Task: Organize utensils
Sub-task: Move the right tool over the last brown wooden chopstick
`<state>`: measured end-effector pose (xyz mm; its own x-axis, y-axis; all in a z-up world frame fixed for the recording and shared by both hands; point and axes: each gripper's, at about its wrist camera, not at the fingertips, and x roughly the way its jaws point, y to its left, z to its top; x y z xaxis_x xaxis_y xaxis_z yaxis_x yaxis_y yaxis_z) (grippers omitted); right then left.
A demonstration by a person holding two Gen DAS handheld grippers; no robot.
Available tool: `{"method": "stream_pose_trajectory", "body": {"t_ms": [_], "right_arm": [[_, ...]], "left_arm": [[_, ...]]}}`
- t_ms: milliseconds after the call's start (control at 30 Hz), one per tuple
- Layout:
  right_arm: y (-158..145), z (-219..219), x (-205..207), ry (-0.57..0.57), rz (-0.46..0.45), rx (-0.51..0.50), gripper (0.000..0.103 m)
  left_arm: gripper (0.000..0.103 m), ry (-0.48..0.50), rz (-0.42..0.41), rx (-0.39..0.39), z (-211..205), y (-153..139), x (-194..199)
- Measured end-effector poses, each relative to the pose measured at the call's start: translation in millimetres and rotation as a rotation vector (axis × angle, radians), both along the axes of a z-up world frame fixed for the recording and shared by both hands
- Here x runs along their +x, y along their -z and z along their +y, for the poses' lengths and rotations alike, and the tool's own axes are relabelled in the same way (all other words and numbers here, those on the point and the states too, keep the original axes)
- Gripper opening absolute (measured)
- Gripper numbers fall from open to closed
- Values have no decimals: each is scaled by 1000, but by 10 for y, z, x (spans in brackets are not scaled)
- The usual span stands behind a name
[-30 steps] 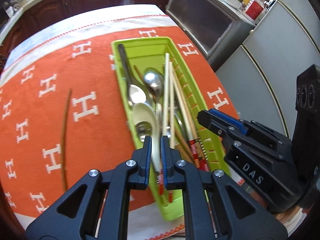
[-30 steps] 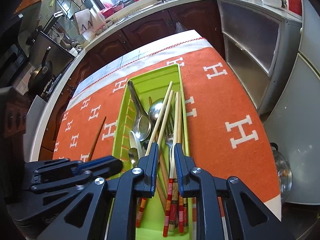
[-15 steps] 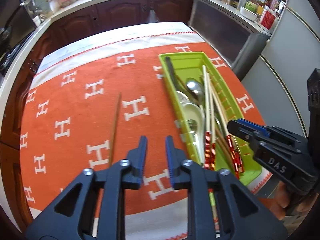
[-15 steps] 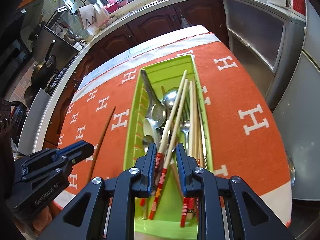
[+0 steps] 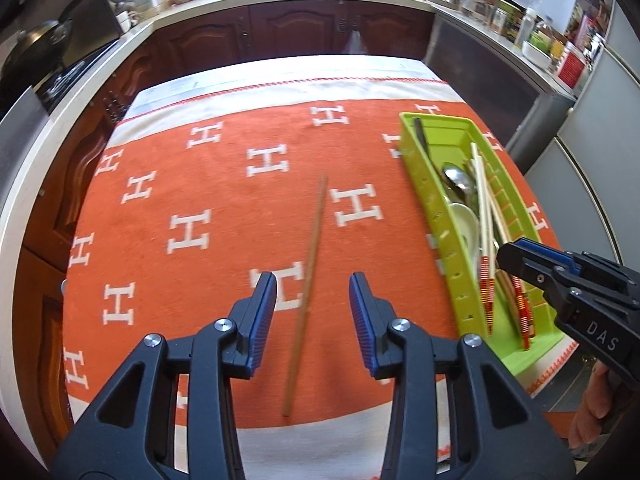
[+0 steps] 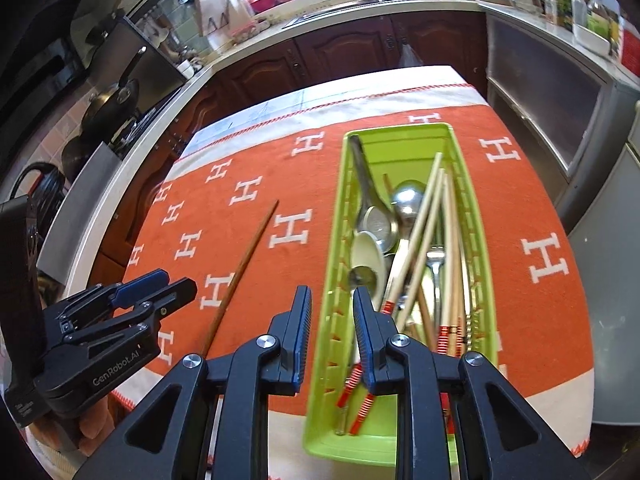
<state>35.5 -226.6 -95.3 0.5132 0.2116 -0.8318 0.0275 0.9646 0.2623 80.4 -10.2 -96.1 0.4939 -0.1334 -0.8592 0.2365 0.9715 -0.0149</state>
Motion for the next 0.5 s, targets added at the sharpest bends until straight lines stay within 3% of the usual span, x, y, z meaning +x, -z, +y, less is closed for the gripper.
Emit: {"method": "stream_pose_trajectory", "body": {"t_ms": [500], "right_arm": [[23, 703, 370, -141, 3, -95, 25]], "left_arm": [[35, -125, -12, 17, 665, 200, 82]]}}
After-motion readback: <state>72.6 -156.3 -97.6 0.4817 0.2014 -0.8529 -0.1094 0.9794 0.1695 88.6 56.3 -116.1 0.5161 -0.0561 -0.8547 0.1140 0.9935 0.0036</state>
